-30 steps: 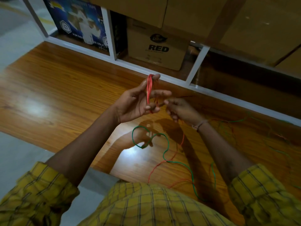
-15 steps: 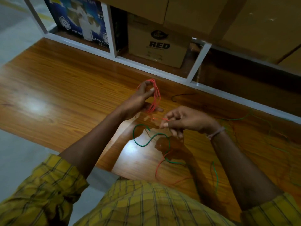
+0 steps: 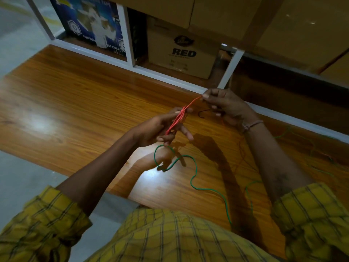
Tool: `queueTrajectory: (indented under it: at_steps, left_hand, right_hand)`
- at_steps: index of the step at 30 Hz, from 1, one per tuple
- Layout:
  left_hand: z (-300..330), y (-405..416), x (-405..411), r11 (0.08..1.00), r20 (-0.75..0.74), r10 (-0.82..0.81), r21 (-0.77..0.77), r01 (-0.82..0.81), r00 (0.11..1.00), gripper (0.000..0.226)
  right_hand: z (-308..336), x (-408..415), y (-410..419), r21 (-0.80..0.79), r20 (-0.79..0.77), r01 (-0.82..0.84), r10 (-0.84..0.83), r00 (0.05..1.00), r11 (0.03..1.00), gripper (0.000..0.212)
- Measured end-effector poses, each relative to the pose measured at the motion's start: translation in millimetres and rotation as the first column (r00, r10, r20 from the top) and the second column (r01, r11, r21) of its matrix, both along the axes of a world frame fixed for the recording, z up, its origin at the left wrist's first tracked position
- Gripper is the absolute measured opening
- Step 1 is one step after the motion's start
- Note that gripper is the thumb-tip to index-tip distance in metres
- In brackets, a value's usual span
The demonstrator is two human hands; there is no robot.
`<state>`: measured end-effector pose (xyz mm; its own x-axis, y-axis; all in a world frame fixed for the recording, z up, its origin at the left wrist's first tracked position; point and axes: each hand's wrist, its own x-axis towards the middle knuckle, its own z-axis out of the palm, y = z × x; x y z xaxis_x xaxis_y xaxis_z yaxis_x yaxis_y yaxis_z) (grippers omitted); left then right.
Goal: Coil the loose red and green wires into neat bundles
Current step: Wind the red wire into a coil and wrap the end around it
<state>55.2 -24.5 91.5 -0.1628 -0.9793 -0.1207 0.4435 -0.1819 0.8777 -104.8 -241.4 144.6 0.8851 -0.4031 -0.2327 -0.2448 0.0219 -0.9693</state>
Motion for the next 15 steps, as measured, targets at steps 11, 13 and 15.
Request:
queueTrajectory:
  at_steps: [11,13,15]
  left_hand:
    - [5.1,1.5,6.7,0.998,-0.509,-0.033,-0.056,0.005,0.86,0.053]
    - [5.3,-1.5,10.6,0.996,-0.544,0.012,-0.071,-0.061,0.839,0.051]
    - [6.1,-7.3,14.8,0.99,-0.599,0.064,-0.063,-0.126,0.798,0.048]
  right_hand:
    - [-73.8,-7.4,42.8,-0.26,-0.131,-0.021,-0.014,0.991,0.965,0.031]
    - [-80.9,-15.3,54.6,-0.302,-0.197,-0.071,0.01,0.98,0.951,0.034]
    - [-85.4,-21.8,67.4,-0.34,-0.266,-0.151,0.059,0.962,0.928,0.036]
